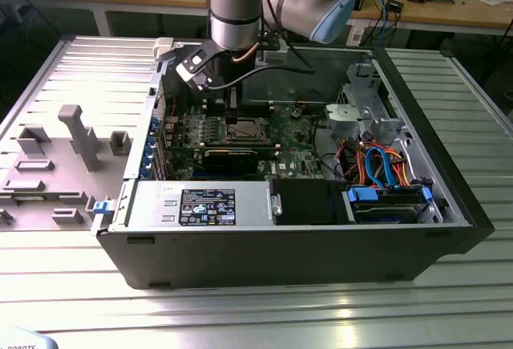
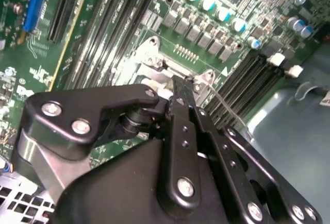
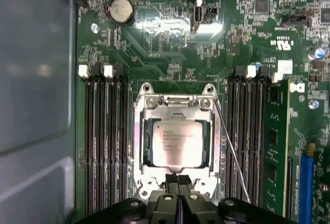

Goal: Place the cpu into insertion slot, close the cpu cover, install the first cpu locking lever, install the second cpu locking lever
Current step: 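Close the cpu cover, then install the first cpu locking lever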

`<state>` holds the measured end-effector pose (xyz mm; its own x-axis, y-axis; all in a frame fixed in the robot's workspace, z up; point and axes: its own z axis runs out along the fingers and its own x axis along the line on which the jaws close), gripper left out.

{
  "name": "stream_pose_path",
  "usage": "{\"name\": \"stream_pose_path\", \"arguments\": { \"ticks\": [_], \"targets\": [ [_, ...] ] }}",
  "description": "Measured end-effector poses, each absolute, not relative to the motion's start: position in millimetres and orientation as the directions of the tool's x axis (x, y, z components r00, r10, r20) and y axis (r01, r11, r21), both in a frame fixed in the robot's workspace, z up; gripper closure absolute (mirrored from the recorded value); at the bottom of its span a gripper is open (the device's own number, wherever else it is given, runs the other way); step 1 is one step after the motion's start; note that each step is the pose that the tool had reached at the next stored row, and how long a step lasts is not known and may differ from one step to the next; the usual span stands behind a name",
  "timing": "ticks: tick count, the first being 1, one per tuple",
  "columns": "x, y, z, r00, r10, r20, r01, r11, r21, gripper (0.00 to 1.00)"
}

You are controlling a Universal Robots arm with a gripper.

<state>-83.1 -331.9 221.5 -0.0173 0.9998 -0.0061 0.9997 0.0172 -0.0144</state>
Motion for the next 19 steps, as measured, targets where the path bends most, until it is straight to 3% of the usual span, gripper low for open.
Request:
{"name": "stream_pose_path", "arguments": {
  "ticks": [19],
  "targets": [
    [-57,-332,221,-0.017,1.000,-0.006,1.000,0.017,-0.014,0.89]
  ]
}}
